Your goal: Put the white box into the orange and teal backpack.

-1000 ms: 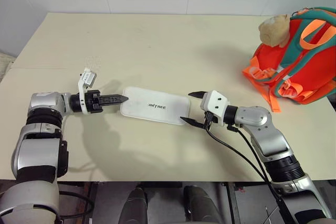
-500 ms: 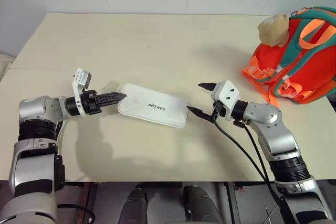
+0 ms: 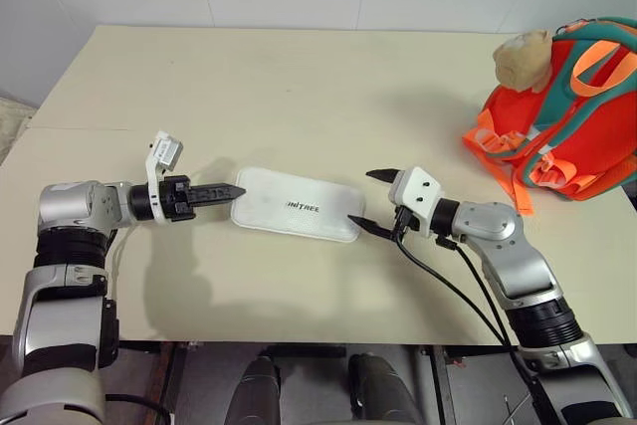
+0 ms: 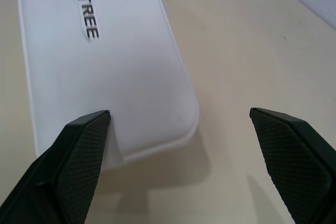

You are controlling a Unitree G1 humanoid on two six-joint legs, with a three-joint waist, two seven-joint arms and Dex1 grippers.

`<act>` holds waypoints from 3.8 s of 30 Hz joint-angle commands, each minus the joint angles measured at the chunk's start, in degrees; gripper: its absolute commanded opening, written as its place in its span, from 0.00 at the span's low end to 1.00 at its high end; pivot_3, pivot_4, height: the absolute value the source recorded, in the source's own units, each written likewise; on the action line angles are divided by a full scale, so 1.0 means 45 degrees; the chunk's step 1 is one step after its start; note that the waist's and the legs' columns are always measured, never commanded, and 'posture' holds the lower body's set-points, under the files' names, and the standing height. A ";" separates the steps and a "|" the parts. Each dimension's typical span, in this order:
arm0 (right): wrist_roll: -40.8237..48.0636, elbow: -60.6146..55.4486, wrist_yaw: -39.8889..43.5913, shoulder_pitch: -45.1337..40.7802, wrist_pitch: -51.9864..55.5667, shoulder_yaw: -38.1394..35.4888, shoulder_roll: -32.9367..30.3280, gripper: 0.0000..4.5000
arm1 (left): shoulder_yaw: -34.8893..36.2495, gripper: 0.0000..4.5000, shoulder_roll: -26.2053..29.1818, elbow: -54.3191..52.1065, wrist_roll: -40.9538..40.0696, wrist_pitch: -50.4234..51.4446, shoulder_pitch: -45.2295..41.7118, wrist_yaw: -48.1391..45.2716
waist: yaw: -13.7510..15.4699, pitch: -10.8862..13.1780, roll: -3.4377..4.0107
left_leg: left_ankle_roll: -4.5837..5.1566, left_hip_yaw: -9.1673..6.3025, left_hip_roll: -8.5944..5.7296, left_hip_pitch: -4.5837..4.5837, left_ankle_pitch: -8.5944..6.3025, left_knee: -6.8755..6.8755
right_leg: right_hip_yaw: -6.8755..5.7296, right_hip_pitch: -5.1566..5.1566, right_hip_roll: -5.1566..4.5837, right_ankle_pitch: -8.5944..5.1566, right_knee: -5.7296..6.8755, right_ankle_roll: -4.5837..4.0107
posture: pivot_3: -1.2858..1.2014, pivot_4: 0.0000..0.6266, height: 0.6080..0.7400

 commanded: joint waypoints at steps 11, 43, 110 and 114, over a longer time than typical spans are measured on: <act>0.0097 -0.0463 -0.0163 -0.0172 0.0096 -0.0119 0.0166 1.00 | -0.0059 0.28 0.0114 -0.0815 -0.0373 -0.0293 0.0194 0.0053 | -0.0027 0.0000 0.0001 | 0.0000 0.0001 0.0001 0.0001 0.0000 -0.0021 | 0.0000 -0.0010 0.0000 -0.0004 -0.0004 -0.0006 | 0.52 0.24 1.00; 0.2636 -0.2545 -0.3727 0.0798 0.3400 -0.5644 -0.0595 1.00 | 0.6605 0.28 -0.1477 -0.3662 -0.5050 0.3683 0.1168 0.5942 | -0.0006 0.0001 0.0001 | -0.0002 0.0001 0.0003 -0.0006 0.0000 -0.0075 | 0.0001 -0.0035 -0.0005 -0.0015 -0.0025 -0.0017 | 0.52 0.24 1.00; 0.6652 0.0628 -0.4041 -0.3132 0.3937 -0.6500 -0.0286 0.00 | 0.8212 0.28 -0.1320 -0.5262 -0.9169 0.3752 0.2849 1.0322 | -0.0338 0.0008 0.0013 | -0.0014 0.0040 0.0002 0.0011 -0.0004 -0.0121 | 0.0047 -0.0030 -0.0007 -0.0006 -0.0103 -0.0002 | 0.52 0.24 1.00; 0.7830 -0.0974 -0.4128 -0.3142 0.5146 -0.6349 -0.0013 0.00 | 0.7854 0.28 -0.0859 -0.4549 -0.8871 0.3285 0.2586 0.9915 | -0.0347 0.0010 0.0015 | -0.0014 0.0043 0.0003 0.0009 -0.0004 -0.0130 | 0.0051 -0.0042 -0.0006 -0.0008 -0.0100 -0.0005 | 0.52 0.24 1.00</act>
